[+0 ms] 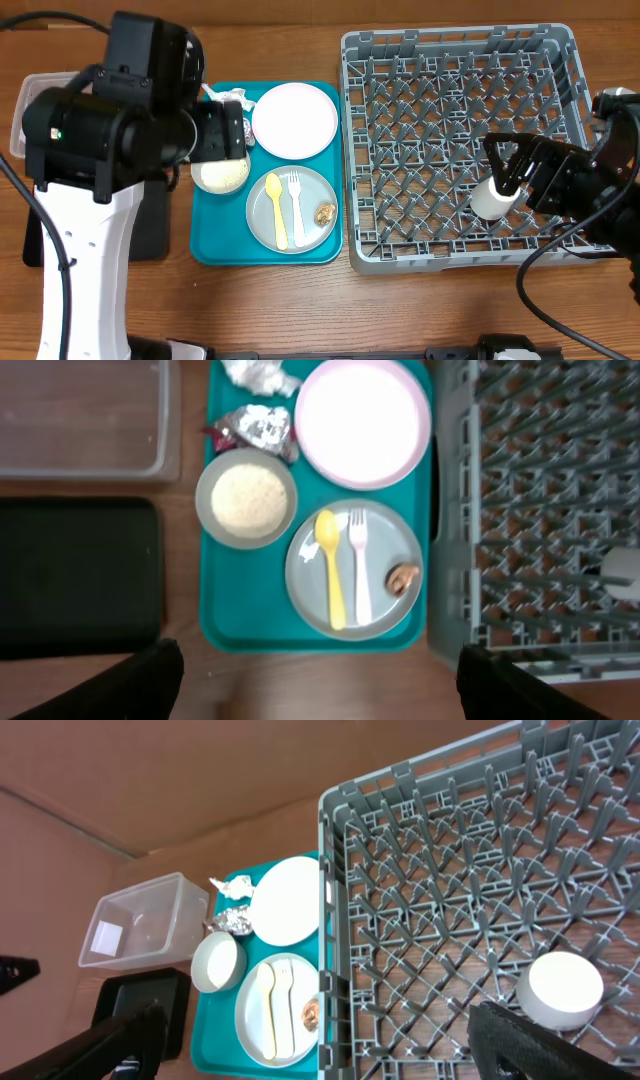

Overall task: Sort waste into correct bins and load items into the dishwasher rack
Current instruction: 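Grasp the yellow spoon with the right gripper and place it in the rack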

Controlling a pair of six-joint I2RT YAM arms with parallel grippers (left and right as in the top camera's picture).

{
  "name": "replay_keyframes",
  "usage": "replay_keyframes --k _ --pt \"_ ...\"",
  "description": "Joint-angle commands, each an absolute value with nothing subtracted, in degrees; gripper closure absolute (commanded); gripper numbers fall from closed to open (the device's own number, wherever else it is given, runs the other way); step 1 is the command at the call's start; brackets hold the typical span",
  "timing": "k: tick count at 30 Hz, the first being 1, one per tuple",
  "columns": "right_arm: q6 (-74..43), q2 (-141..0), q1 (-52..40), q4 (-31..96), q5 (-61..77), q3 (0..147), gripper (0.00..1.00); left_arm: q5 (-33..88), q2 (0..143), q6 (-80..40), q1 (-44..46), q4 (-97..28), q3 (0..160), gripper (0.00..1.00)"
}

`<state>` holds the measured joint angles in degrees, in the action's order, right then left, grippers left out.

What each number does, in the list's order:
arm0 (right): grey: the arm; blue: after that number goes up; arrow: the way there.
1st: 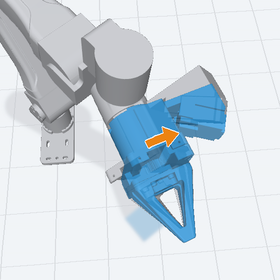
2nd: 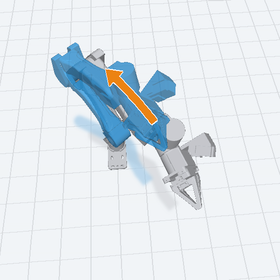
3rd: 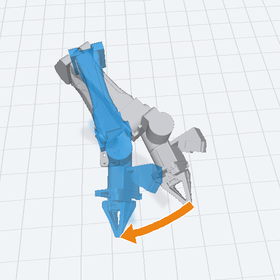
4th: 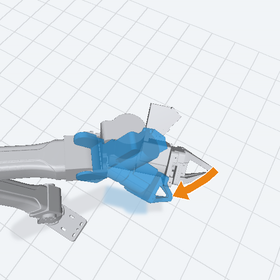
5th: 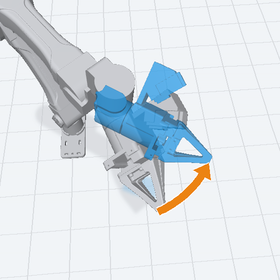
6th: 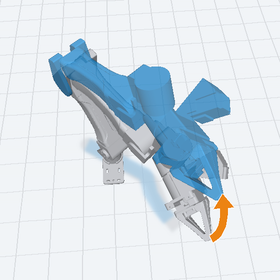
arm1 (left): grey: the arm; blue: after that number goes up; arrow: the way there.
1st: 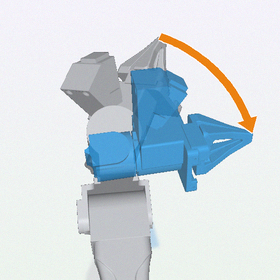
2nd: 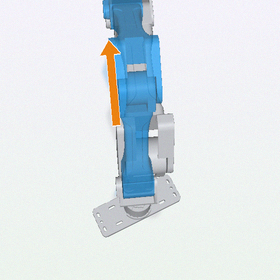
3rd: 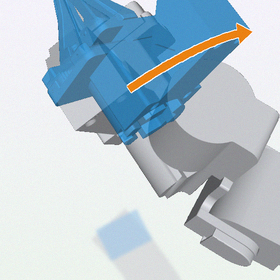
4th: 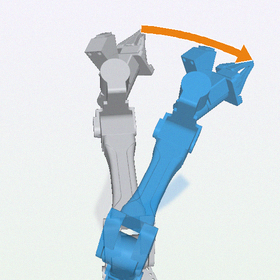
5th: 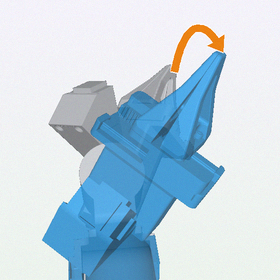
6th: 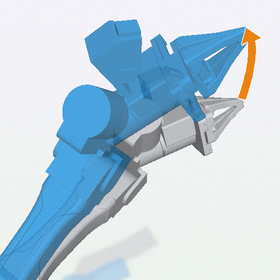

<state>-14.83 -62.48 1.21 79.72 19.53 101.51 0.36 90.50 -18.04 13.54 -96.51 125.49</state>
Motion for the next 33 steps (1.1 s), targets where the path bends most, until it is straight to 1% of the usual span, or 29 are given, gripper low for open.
replay_keyframes --k 1,5,6,7,9,10,11,12,14,17,20,21,22,24,26,30,32,33 --pt "-14.8 -63.0 0.9 79.7 19.9 101.3 0.0 -1.9 84.4 -19.9 13.9 -96.8 115.9 0.08" --pt "-14.7 -64.6 0.9 79.4 19.9 101.3 0.0 -2.3 83.7 -20.0 13.9 -96.7 110.0 0.1" --pt "-13.0 -66.9 -0.7 79.0 22.6 101.3 0.01 -6.9 83.3 -23.7 13.7 -96.8 110.6 0.11" --pt "-13.0 -67.7 -1.7 79.1 23.0 101.3 0.02 -7.5 83.1 -24.3 13.4 -96.8 111.0 0.1" --pt "-13.1 -70.4 -5.5 79.0 23.2 101.3 0.07 -8.6 82.0 -25.5 12.5 -96.8 112.9 0.09" --pt "-13.2 -72.2 -8.1 78.8 23.2 101.3 0.12 -9.1 80.8 -26.3 11.3 -96.8 114.8 0.09" --pt "-13.7 -74.4 -11.0 78.3 23.0 101.3 0.15 -9.2 80.0 -26.6 10.5 -96.8 116.0 0.07" --pt "-13.9 -76.6 -13.9 77.4 22.6 101.3 0.16 -9.3 78.5 -27.2 9.0 -96.8 117.4 0.06" --pt "-18.1 -82.4 -20.7 74.9 17.3 101.3 0.18 -9.4 74.9 -27.5 6.0 -96.8 118.3 0.0" --pt "-23.1 -92.5 -30.5 69.9 11.6 101.3 0.19 -10.7 69.6 -27.2 2.0 -96.8 118.3 0.0" --pt "-26.4 -100.1 -36.8 66.6 7.9 101.3 0.2 -13.2 66.3 -27.1 1.5 -96.8 118.3 0.0" --pt "-27.7 -103.4 -38.9 65.5 6.9 101.3 0.21 -13.6 64.7 -27.1 1.5 -96.8 118.3 0.0" --pt "-28.9 -107.3 -41.1 63.8 6.4 101.3 0.26 -13.6 63.5 -27.0 1.5 -96.8 118.3 0.0" --pt "-29.5 -112.7 -43.9 60.9 4.5 101.3 0.31 -13.6 62.1 -27.0 1.5 -96.8 118.3 0.0" --pt "-31.6 -117.5 -46.1 58.8 0.4 101.3 0.31 -13.7 61.3 -27.0 1.5 -96.8 118.3 0.0" --pt "-31.8 -122.9 -49.0 56.2 -0.1 101.3 0.33 -13.5 61.4 -27.0 1.5 -96.8 118.2 0.0" --pt "-32.5 -125.1 -50.1 56.0 -2.4 101.3 0.33 -13.5 61.5 -27.0 1.5 -96.8 118.2 0.0" --pt "-33.3 -126.3 -50.3 55.5 -3.1 101.3 0.35 -13.5 61.5 -27.1 1.5 -96.8 118.2 0.0"
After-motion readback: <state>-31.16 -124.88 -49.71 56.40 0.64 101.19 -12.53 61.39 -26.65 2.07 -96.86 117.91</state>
